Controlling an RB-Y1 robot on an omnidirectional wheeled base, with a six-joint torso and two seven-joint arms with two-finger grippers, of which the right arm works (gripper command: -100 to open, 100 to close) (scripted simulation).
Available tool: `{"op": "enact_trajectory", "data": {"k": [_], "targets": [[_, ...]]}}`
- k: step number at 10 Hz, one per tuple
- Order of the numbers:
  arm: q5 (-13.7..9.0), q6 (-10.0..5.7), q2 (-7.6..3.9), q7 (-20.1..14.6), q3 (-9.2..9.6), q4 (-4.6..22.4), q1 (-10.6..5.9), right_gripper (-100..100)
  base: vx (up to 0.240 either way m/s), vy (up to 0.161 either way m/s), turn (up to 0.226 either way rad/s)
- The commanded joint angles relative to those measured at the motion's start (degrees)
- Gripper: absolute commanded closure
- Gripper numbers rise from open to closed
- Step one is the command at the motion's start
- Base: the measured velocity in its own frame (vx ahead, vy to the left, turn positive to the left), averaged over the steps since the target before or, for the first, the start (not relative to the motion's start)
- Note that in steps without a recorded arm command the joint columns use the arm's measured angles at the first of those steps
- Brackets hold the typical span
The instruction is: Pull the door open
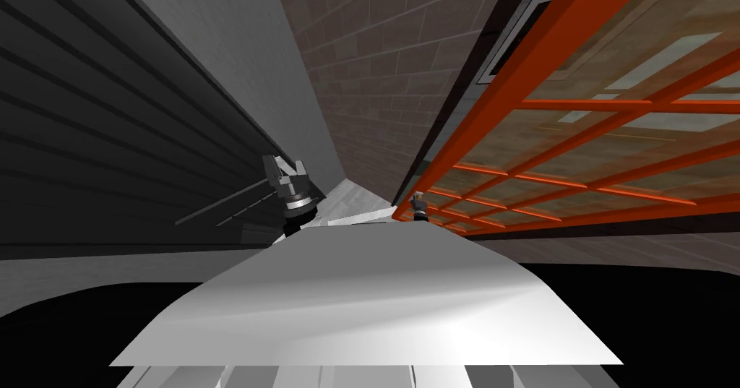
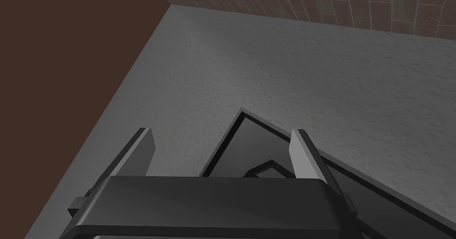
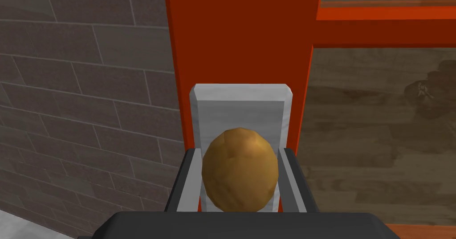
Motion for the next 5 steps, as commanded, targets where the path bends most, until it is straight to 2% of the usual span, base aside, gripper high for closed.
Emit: {"op": "enact_trajectory", "data": {"k": [1,2,3,4,5], "targets": [[0.9,-0.08,-0.77,-1.5,1.52,-1.1,0.72,100,-0.264,-0.024,0.101],[1.1,-0.12,-0.99,-2.0,1.96,-1.3,0.85,100,-0.238,-0.003,0.087],[0.9,0.51,-0.82,-1.4,1.56,-1.7,1.04,100,-0.101,0.005,0.021],[1.7,-0.19,-1.61,-2.8,2.97,-2.0,1.99,100,-0.175,0.017,0.107],[1.8,-0.38,-1.81,-3.1,3.24,-2.1,2.17,100,-0.255,-0.038,0.082]]}}
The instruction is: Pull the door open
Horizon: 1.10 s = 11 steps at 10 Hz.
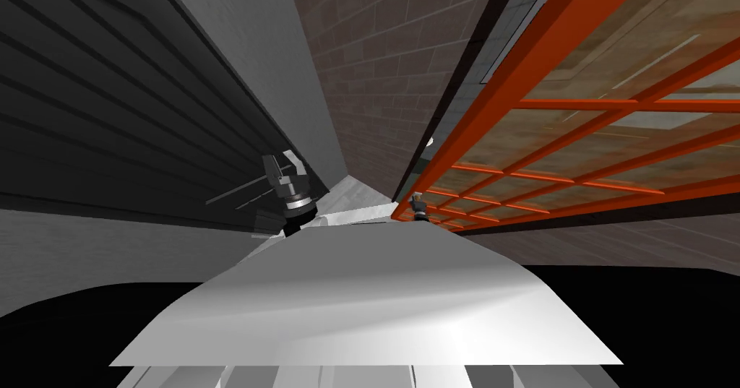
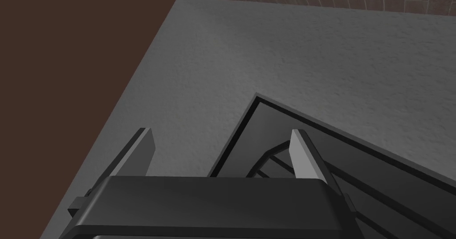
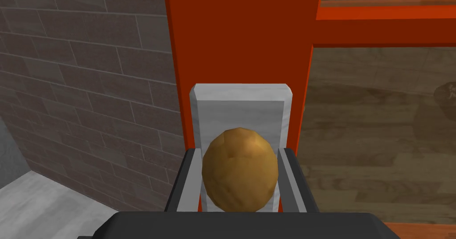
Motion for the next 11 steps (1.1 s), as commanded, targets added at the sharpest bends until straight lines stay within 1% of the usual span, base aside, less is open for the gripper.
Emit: {"op": "enact_trajectory", "data": {"k": [1,2,5,6,7,8,11], "targets": [[0.8,-1.19,-0.76,-1.4,1.39,0.3,0.53,100,-0.247,-0.056,0.123],[1.3,-1.82,-1.43,-2.4,2.33,-0.1,1.16,100,-0.284,-0.045,0.136],[2.5,-3.21,-2.92,-4.6,4.41,-0.9,2.53,100,-0.262,-0.020,0.091],[2.3,-2.64,-2.57,-4.0,4.03,-0.5,2.04,100,-0.120,-0.008,0.024],[3.0,-3.81,-3.37,-5.3,5.19,-0.4,2.95,100,-0.149,-0.003,0.113],[3.2,-4.12,-3.60,-5.6,5.43,-0.4,3.14,100,-0.203,-0.022,0.096],[4.2,-6.28,-5.17,-7.6,7.06,-0.5,4.42,100,-0.204,-0.044,0.099]]}}
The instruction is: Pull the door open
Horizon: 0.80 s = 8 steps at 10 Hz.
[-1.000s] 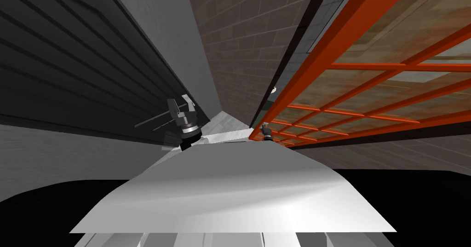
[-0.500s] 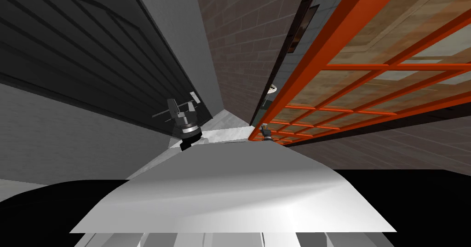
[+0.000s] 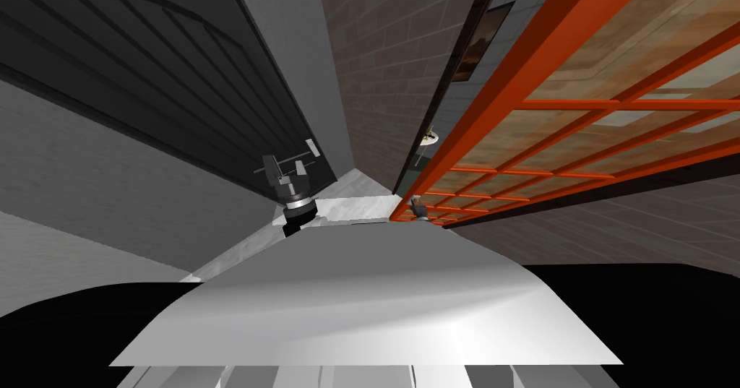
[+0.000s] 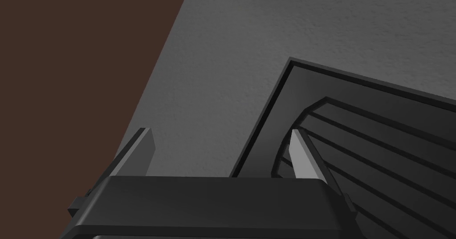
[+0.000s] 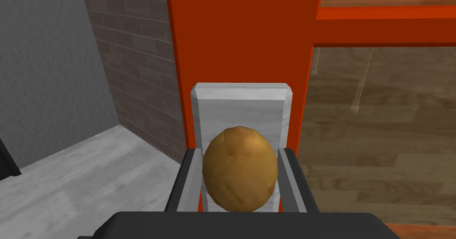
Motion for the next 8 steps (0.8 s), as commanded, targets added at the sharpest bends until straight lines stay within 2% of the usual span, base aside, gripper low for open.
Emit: {"op": "enact_trajectory", "data": {"k": [1,3,4,5,8], "targets": [[0.6,-1.42,-0.91,-1.3,0.96,0.2,0.62,100,-0.211,-0.054,0.096],[1.4,-2.93,-2.00,-2.7,2.11,0.2,1.52,100,-0.234,-0.036,0.096],[1.2,-2.41,-1.60,-2.2,1.82,0.4,1.15,100,-0.109,-0.017,0.020],[1.7,-3.57,-2.14,-3.1,2.49,0.8,1.73,100,-0.164,-0.035,0.149],[2.4,-5.78,-3.19,-4.4,3.36,1.7,2.41,100,-0.226,-0.052,0.146]]}}
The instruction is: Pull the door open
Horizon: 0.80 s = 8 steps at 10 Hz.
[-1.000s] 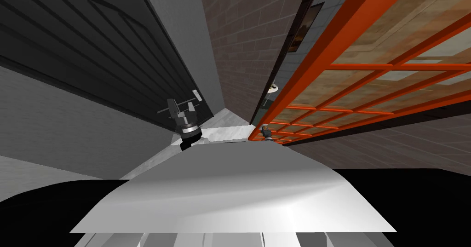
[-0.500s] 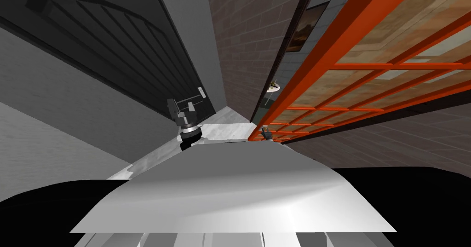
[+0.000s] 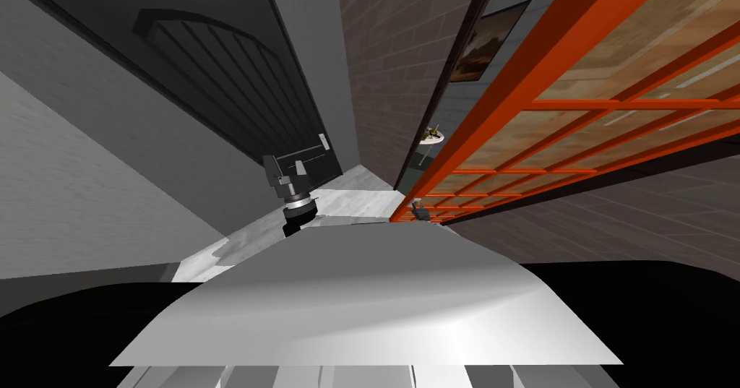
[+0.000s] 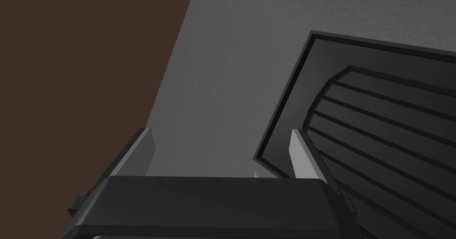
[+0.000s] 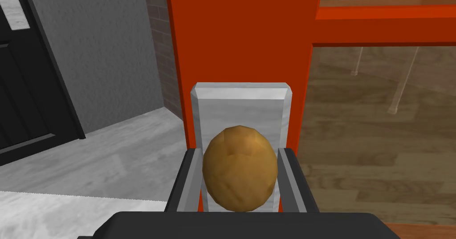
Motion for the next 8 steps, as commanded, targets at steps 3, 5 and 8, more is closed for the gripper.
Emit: {"op": "enact_trajectory", "data": {"k": [3,5,8], "targets": [[1.0,-3.01,-1.20,-1.8,1.17,1.2,0.84,100,-0.193,-0.056,0.124],[1.3,-4.19,-1.76,-2.5,1.63,1.6,1.20,100,-0.189,-0.039,0.089],[1.5,-4.79,-1.91,-2.9,2.03,2.6,1.05,100,-0.151,-0.039,0.112]]}}
